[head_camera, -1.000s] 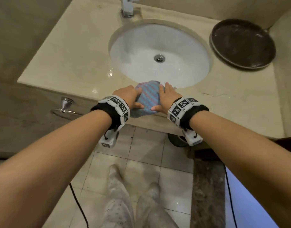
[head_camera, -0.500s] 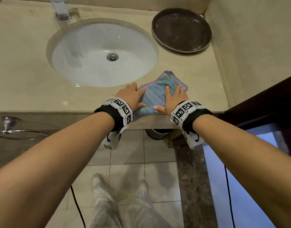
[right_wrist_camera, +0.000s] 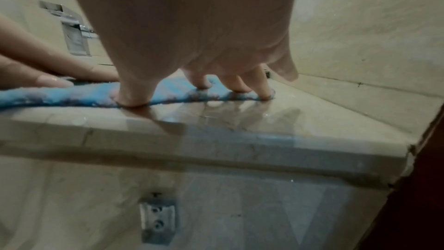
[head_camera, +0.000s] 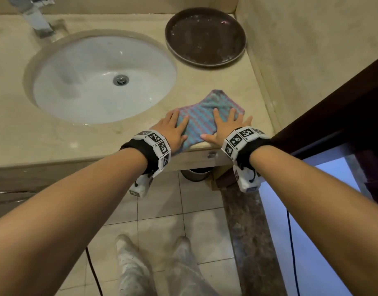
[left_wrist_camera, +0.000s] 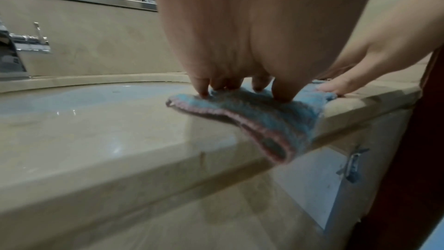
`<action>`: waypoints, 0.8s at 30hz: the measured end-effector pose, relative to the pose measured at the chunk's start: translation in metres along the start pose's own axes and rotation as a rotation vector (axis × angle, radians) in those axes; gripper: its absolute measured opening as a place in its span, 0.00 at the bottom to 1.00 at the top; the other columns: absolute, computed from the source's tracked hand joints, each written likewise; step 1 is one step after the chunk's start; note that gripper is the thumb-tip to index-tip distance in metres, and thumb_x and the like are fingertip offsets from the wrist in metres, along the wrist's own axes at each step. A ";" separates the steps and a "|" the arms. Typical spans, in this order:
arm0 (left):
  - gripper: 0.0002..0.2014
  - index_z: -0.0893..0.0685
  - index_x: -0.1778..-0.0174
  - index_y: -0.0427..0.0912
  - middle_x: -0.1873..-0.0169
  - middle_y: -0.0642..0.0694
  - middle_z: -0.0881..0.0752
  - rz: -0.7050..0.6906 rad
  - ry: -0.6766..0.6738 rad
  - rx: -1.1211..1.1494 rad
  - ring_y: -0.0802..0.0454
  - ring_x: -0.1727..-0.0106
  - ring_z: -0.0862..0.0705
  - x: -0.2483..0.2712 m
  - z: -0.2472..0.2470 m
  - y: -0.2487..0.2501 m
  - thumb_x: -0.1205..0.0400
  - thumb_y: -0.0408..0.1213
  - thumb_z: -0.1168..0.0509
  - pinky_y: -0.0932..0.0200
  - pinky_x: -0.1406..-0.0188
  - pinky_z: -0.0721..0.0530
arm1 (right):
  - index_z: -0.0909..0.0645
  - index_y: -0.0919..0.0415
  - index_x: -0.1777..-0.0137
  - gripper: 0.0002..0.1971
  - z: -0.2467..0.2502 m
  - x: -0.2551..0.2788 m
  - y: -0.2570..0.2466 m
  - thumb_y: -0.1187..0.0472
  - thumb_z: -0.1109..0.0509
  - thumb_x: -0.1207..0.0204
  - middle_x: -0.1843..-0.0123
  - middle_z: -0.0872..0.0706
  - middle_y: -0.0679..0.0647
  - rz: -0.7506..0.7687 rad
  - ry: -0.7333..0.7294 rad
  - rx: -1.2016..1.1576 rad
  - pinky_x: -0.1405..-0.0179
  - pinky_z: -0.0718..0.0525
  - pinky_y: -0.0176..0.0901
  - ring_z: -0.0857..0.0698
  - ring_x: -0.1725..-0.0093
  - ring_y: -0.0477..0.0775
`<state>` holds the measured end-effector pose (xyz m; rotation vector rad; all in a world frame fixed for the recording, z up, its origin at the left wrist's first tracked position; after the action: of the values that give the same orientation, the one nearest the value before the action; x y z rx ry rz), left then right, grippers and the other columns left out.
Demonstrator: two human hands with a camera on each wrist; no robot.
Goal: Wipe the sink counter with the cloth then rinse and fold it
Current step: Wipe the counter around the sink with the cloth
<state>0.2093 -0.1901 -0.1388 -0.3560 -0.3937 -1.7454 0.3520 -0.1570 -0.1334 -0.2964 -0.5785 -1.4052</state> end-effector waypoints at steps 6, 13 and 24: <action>0.31 0.60 0.18 0.43 0.18 0.35 0.61 0.031 -0.009 -0.018 0.38 0.16 0.59 -0.023 0.011 -0.001 0.13 0.48 0.55 0.45 0.18 0.48 | 0.66 0.45 0.18 0.49 0.011 -0.012 0.009 0.24 0.49 0.31 0.16 0.59 0.68 -0.037 -0.010 -0.028 0.22 0.56 0.75 0.53 0.18 0.76; 0.30 0.60 0.18 0.43 0.18 0.36 0.61 -0.003 -0.002 -0.014 0.38 0.16 0.60 -0.052 0.025 -0.005 0.13 0.48 0.56 0.44 0.17 0.49 | 0.65 0.45 0.18 0.49 0.022 -0.039 0.019 0.22 0.51 0.32 0.16 0.59 0.68 -0.068 0.017 -0.058 0.21 0.57 0.72 0.52 0.19 0.77; 0.31 0.59 0.18 0.41 0.18 0.34 0.59 -0.168 -0.036 -0.067 0.39 0.16 0.58 -0.122 0.068 -0.008 0.13 0.47 0.53 0.45 0.18 0.46 | 0.67 0.49 0.18 0.51 0.055 -0.099 0.038 0.24 0.48 0.31 0.17 0.61 0.70 -0.215 -0.040 -0.163 0.21 0.48 0.68 0.57 0.19 0.78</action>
<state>0.2275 -0.0521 -0.1328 -0.4132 -0.4011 -1.9218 0.3722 -0.0398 -0.1365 -0.4022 -0.5416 -1.6612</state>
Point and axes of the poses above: each hand's wrist, its own x-axis away from the middle knuckle, its own z-axis out of the back of the hand, y = z × x, the point moved 10 cm from there along -x, towards the middle knuckle
